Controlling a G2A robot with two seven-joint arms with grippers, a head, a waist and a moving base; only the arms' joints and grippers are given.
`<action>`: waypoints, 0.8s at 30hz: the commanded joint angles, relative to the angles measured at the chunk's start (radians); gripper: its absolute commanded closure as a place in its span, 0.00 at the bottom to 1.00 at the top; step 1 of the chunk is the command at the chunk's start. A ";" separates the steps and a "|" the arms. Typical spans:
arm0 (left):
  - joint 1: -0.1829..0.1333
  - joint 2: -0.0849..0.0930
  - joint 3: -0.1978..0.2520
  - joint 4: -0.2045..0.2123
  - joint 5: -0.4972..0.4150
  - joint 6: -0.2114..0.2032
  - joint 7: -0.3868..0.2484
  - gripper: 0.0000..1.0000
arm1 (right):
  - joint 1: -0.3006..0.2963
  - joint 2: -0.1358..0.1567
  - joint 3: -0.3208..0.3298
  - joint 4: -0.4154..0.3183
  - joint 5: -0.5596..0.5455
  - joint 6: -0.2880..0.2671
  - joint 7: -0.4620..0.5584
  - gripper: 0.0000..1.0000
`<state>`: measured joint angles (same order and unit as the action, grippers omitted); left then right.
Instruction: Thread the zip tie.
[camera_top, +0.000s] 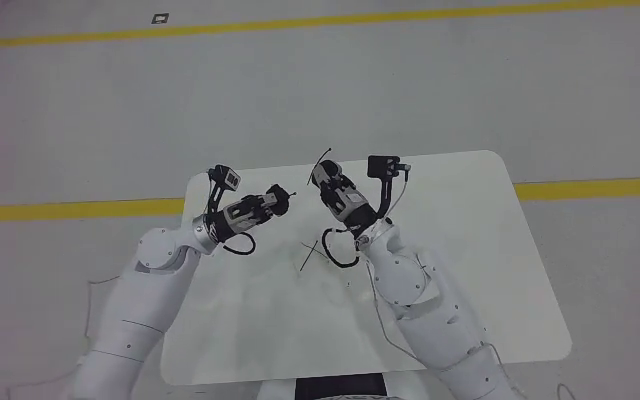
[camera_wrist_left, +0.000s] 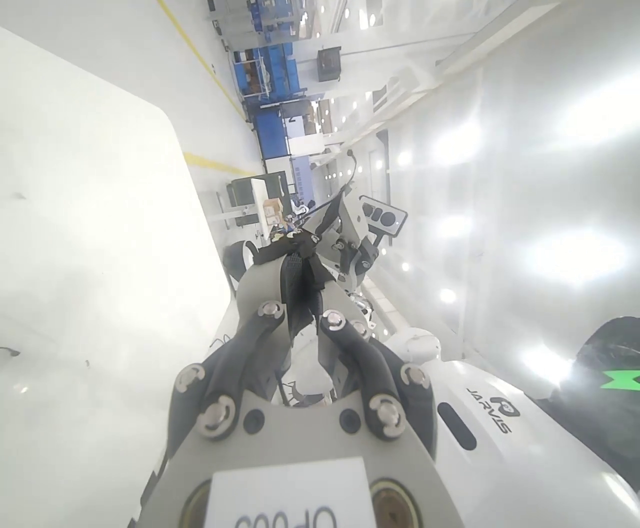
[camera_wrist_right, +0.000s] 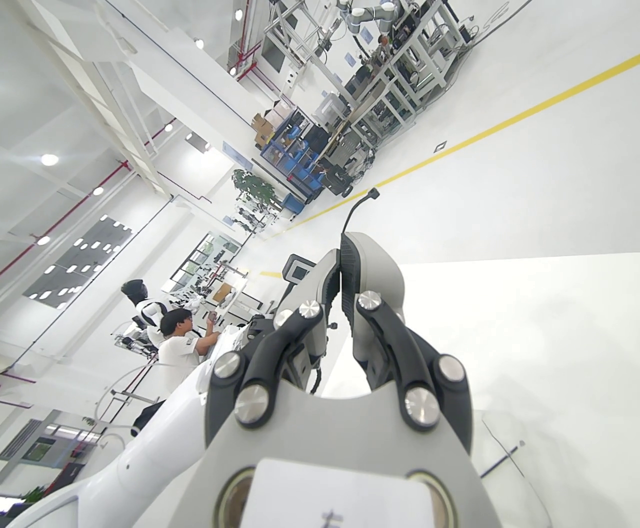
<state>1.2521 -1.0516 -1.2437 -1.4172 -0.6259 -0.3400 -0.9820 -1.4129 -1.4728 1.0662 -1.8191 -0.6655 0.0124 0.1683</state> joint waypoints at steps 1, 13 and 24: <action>0.000 0.000 0.000 0.000 0.000 0.000 0.000 1.00 | 0.000 0.000 0.000 0.000 0.000 0.000 0.000 1.00; 0.036 -0.001 -0.019 -0.040 0.138 0.000 0.059 1.00 | -0.019 0.004 0.001 -0.008 -0.015 -0.036 -0.022 1.00; 0.041 -0.019 -0.042 -0.049 0.149 0.000 0.053 1.00 | -0.059 0.011 -0.004 -0.018 -0.063 -0.066 -0.079 1.00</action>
<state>1.2928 -1.0707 -1.2859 -1.4660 -0.4769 -0.3400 -0.9291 -1.4722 -1.4617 1.0619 -1.8366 -0.7279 -0.0535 0.0876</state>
